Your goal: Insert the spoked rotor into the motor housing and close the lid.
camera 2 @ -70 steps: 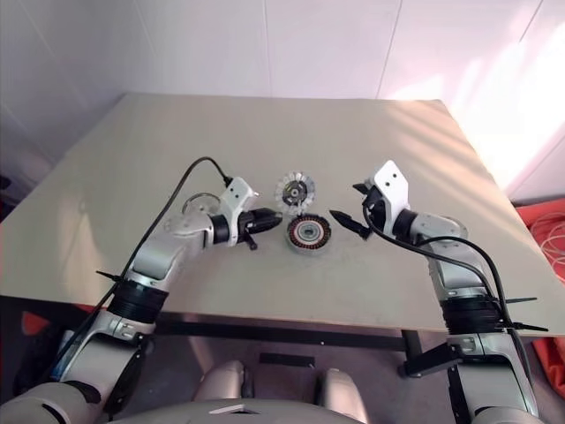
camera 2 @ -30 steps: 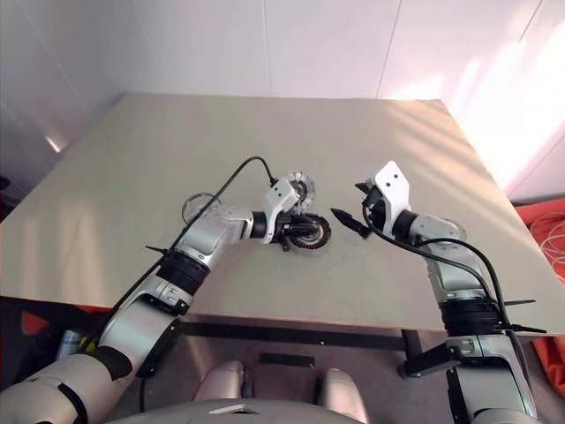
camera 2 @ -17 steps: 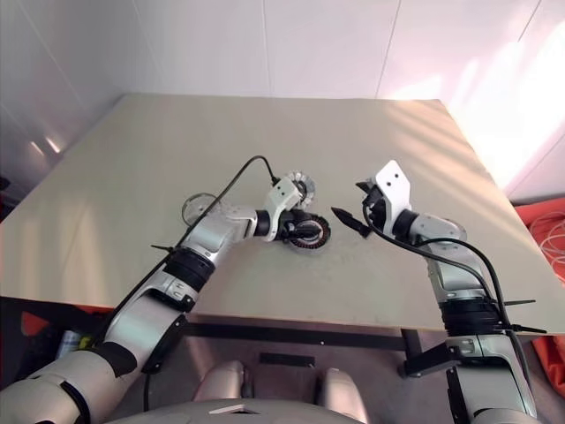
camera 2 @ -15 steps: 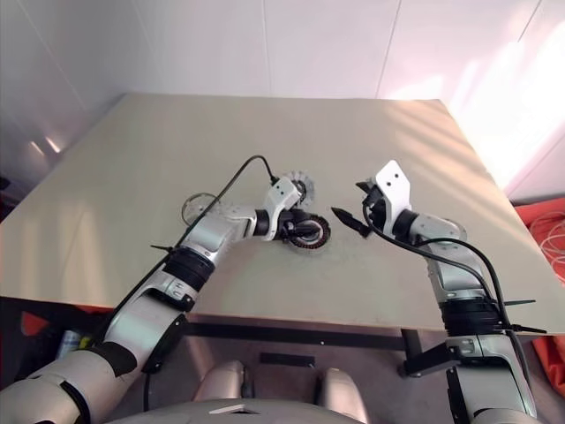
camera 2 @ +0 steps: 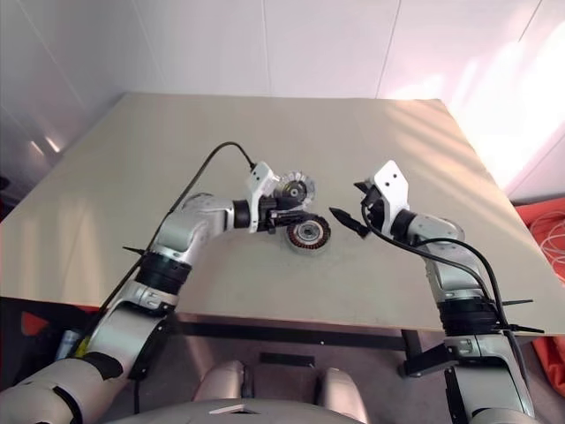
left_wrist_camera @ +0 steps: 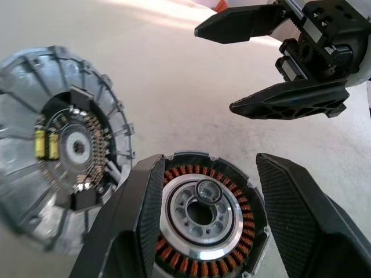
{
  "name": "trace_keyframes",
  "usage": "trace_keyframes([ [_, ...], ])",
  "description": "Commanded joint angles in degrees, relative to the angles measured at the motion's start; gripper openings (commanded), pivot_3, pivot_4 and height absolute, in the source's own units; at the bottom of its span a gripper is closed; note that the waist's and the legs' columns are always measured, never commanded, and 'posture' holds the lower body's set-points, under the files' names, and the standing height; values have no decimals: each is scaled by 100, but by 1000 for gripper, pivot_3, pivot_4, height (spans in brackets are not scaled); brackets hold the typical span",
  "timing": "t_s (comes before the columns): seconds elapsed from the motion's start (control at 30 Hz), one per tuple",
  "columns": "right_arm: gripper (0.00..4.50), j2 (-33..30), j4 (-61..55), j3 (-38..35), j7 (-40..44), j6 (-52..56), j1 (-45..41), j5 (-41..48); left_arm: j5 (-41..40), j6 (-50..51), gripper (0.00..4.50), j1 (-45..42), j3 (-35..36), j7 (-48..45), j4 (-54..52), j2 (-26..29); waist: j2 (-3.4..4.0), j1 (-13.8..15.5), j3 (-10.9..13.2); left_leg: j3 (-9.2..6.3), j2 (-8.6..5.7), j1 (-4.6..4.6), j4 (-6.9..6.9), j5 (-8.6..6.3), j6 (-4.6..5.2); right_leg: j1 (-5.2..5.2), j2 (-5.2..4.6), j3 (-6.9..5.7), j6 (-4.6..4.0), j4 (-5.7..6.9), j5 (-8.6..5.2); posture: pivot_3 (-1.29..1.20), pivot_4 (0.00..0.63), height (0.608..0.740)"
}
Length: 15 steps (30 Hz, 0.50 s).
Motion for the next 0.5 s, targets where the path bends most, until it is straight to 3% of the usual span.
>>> trace_keyframes([
  [0.03, 4500, -22, -479, 9, 112, 119, 124, 148, -118, 173, 2673, 299, 312, 143, -715, 444, 0, -4, 0, 0, 0, 1, -1, 0, 0, 1, 0, 0, 0, 0, 0, 0, 0, 740],
  [0.27, 4500, 23, -1076, 232, 114, 585, 426, 133, -266, 394, 2673, 1325, 900, 504, -1716, 1350, 5, -21, 4, -1, 1, 1, -7, 0, -4, -2, 1, -1, 0, -3, -1, 0, 0, 740],
  [0.5, 4500, 92, -994, 388, 106, 655, 259, 53, -554, 717, 2673, 2026, 1240, 870, -2491, 1502, 3, -16, 5, -1, -1, 4, -7, 1, -6, 2, 0, 0, 2, -6, -2, 0, 0, 740],
])
